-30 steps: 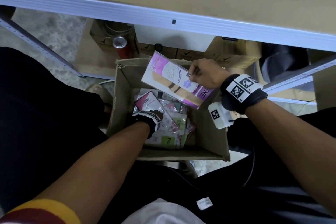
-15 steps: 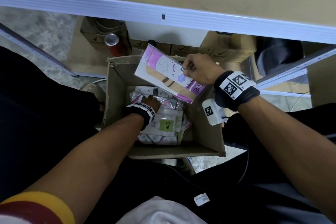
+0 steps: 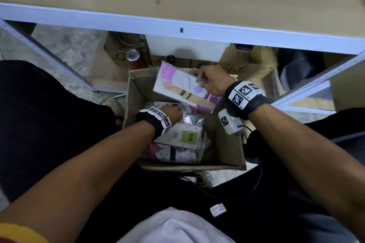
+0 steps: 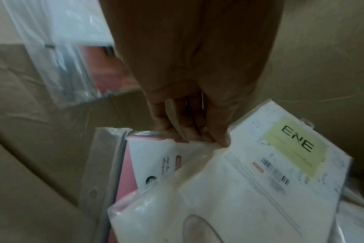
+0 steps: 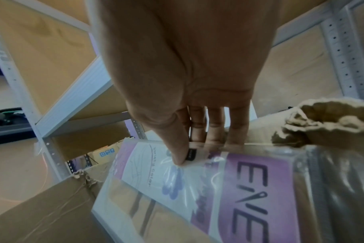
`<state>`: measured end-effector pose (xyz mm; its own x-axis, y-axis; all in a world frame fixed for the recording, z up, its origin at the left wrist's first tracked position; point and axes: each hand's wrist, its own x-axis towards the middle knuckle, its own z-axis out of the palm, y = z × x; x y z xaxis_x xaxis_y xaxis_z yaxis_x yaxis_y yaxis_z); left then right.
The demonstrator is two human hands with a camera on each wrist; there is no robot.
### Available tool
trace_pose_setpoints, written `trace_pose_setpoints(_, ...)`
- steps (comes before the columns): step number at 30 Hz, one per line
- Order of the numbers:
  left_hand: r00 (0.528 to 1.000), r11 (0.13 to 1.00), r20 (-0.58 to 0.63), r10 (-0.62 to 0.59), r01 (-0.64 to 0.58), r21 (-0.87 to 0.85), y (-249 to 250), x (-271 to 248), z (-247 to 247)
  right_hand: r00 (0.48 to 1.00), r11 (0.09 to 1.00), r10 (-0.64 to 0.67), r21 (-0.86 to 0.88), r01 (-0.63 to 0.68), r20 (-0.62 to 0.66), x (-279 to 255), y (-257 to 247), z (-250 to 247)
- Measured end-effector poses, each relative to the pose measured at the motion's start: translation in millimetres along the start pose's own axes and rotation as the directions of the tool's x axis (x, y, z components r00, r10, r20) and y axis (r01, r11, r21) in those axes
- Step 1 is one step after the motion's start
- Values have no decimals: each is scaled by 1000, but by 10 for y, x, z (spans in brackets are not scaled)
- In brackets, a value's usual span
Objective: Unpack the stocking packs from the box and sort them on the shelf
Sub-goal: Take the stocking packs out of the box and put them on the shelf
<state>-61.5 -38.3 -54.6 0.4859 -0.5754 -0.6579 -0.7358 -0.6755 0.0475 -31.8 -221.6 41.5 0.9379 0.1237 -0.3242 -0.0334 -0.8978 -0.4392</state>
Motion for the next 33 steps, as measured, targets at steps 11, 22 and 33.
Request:
trace_pose_setpoints(11, 957, 995, -274, 99, -96, 23, 102, -674, -742, 979, 997, -42, -65, 30, -200, -246, -176, -343)
trace_pose_setpoints(22, 812, 990, -577, 92, -135, -33, 22, -1527, -1365, 951, 998, -22, -59, 5, -308, -781, -383, -973)
trace_pose_setpoints(33, 592, 750, -775, -218, -407, -522, -474, -2256, -2069, 867, 963, 47, 254, 94, -497, -1185, -441, -1927)
